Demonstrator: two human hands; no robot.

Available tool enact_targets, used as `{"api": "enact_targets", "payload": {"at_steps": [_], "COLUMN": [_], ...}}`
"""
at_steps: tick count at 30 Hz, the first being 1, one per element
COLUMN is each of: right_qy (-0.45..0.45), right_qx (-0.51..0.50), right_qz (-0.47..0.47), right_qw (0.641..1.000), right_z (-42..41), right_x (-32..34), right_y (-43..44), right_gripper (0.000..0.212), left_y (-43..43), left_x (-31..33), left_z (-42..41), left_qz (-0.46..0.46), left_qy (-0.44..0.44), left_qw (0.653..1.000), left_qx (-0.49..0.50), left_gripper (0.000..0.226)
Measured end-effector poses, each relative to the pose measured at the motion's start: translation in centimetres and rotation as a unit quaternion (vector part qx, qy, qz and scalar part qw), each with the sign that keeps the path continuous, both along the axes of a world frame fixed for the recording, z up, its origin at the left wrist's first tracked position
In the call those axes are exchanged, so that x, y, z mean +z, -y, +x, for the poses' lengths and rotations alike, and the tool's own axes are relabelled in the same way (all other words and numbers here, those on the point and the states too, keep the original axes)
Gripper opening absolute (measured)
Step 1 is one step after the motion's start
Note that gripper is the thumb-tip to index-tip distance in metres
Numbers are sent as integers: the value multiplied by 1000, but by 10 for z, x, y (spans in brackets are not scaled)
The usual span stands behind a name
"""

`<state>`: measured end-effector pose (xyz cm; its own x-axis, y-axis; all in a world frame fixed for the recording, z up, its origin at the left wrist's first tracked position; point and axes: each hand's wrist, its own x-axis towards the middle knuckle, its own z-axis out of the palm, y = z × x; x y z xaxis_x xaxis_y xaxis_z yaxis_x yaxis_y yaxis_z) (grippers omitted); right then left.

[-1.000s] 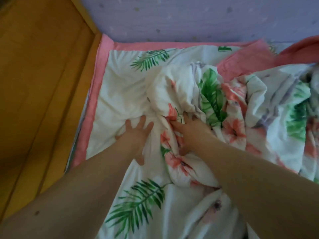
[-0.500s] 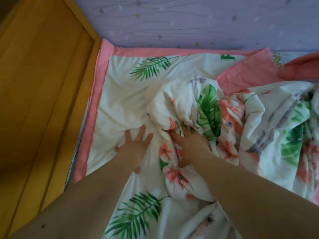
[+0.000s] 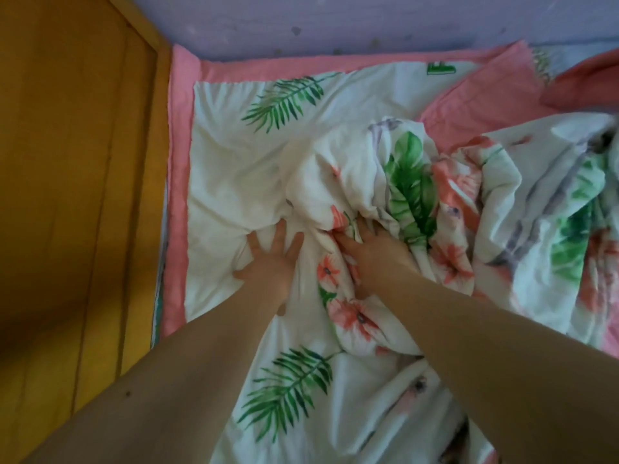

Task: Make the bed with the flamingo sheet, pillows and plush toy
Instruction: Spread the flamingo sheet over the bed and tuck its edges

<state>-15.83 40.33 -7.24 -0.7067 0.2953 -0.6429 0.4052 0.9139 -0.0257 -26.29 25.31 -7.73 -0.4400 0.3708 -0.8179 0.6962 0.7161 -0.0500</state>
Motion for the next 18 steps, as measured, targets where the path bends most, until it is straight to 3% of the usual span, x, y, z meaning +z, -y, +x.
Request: {"api": "enact_targets", "payload": {"at_steps": [12, 18], "right_qy": [62, 59], "right_qx": [24, 16], "right_qz": [-5, -21], "right_qw": [998, 998], "right_z": [-10, -10], "right_x": [2, 2], "right_y": [-2, -6], "right_gripper": [123, 116], "left_y": [-1, -3], "left_x": [2, 3], "left_z": [-6, -4], "left_qz": [-10, -30], "left_qy": [13, 8], "left_qw": [1000, 999], "left_qx": [8, -6], "left_gripper": [127, 141]}}
